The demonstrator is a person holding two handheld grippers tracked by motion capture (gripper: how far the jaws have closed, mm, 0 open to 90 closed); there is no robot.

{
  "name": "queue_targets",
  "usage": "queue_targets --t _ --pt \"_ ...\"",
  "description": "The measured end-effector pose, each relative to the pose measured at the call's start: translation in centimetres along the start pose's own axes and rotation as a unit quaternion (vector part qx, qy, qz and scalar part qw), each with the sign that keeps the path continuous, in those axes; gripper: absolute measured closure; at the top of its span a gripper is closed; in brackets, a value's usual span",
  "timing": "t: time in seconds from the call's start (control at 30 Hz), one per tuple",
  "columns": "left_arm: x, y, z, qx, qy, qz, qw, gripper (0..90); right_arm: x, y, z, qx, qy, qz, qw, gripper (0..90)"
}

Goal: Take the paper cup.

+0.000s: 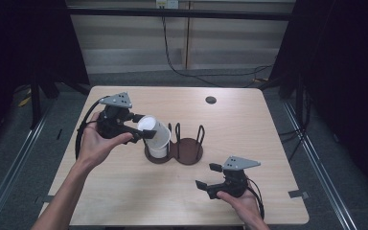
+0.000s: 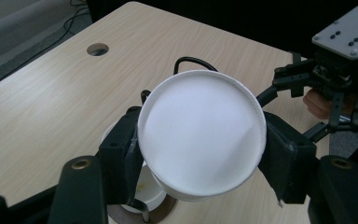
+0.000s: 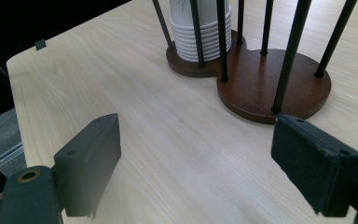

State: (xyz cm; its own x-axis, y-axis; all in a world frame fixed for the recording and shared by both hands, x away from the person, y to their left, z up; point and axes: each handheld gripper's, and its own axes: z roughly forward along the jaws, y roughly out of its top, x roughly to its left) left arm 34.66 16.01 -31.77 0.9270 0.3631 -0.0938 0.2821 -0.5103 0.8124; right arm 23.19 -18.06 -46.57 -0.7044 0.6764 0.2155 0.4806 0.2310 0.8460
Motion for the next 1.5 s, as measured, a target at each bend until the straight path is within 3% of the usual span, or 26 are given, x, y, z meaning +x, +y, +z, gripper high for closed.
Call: queue_targets --t 0.37,0.7,1.03,1.37,1.5 --pt "-1.0 -1.6 0.9 0.007 -0.026 0.005 0.9996 37.4 0.3 0.7 0.5 -0.001 0.018 -0.006 0.9998 15.8" --pt "-1.3 -3.2 1.4 0.001 -0.052 -0.001 0.9986 37.4 1.0 2.3 0.3 -0.023 0.041 -0.021 0.9987 16.1" --pt "-2.2 -4.2 2.8 0.010 -0.073 0.000 0.9973 37.3 1.7 3.8 0.8 -0.043 0.076 -0.031 0.9957 17.8" --pt "-2.3 -4.5 3.4 0.003 -0.092 -0.003 0.9957 37.4 2.4 5.7 1.6 -0.059 0.116 -0.046 0.9904 14.7" --pt "-2.5 -4.6 3.5 -0.001 -0.101 -0.007 0.9949 37.4 2.6 6.6 2.1 -0.060 0.122 -0.050 0.9894 14.4"
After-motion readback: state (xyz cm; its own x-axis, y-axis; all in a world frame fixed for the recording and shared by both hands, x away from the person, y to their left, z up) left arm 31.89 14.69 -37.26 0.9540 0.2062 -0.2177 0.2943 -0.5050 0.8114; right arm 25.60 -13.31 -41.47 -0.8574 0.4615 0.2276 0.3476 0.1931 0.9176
